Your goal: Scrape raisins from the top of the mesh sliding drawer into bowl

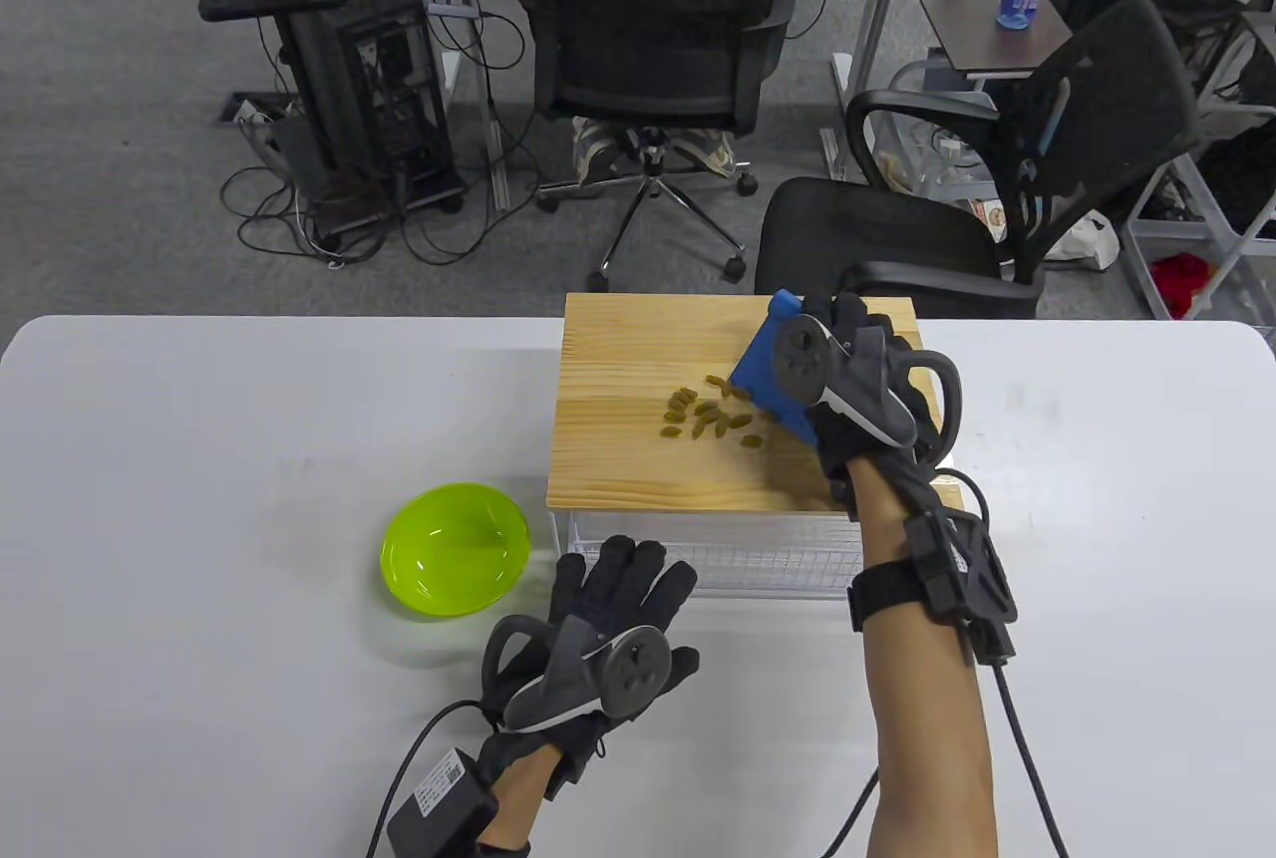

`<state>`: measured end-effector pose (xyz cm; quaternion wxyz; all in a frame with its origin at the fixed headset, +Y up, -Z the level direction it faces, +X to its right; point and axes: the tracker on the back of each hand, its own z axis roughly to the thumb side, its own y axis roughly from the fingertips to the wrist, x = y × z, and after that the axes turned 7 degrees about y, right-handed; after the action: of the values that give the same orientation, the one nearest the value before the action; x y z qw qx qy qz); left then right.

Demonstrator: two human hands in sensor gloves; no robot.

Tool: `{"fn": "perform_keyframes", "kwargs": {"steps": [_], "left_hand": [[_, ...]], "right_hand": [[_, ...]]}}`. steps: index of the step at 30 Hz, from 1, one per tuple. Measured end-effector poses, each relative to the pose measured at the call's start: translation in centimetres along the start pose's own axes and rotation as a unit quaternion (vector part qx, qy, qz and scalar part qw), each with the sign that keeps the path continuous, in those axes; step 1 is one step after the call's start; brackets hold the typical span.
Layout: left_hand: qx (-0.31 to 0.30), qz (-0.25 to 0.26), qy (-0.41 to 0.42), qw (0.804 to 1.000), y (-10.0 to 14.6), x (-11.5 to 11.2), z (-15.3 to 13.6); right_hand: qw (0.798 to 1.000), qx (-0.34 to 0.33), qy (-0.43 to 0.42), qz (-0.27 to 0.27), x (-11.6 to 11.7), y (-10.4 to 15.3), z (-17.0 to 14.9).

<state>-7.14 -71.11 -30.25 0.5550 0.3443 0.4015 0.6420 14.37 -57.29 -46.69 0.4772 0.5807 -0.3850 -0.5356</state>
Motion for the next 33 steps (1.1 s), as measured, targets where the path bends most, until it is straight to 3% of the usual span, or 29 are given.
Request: {"fn": "perform_keyframes", "kwargs": {"steps": [24, 28, 33], "left_hand": [[0.009, -0.012, 0.000, 1.000, -0.1, 0.0, -0.3], [0.010, -0.012, 0.003, 1.000, -0.2, 0.0, -0.3], [0.011, -0.014, 0.007, 1.000, -0.3, 0.1, -0.1]], "right_hand": [[0.979, -0.182, -0.065, -0.062, -1.4, 3.7, 2.0], [0.985, -0.138, -0.075, -0.064, -1.3, 2.8, 1.0], [0.997, 0.008, -0.038, -0.069, -1.0, 0.8, -0.2]]}}
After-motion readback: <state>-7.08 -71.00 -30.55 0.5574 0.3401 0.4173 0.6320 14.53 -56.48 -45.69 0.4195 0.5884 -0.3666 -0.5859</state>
